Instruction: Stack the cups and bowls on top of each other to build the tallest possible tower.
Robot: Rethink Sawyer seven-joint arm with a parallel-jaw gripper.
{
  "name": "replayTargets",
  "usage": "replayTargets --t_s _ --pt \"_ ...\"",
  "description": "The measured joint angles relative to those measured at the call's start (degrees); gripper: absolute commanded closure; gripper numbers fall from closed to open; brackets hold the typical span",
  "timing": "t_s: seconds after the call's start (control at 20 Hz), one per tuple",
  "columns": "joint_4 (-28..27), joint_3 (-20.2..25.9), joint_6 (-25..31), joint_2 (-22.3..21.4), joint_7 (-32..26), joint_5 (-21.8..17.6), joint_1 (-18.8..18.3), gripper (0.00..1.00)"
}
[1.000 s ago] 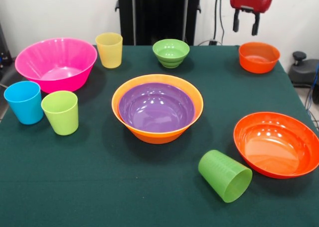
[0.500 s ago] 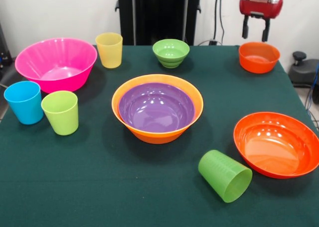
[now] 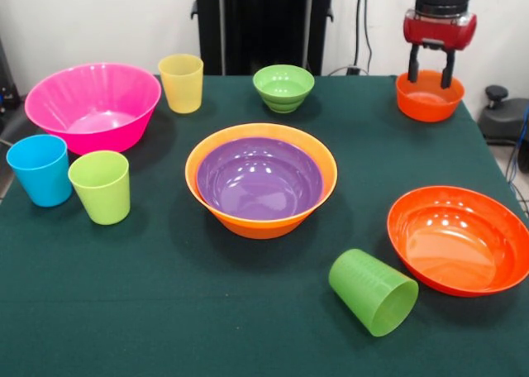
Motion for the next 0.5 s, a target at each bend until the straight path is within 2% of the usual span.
replayTargets --t_s 0.5 --pt "-0.67 0.02 0.0 2.57 0.0 0.0 -1.9 0.0"
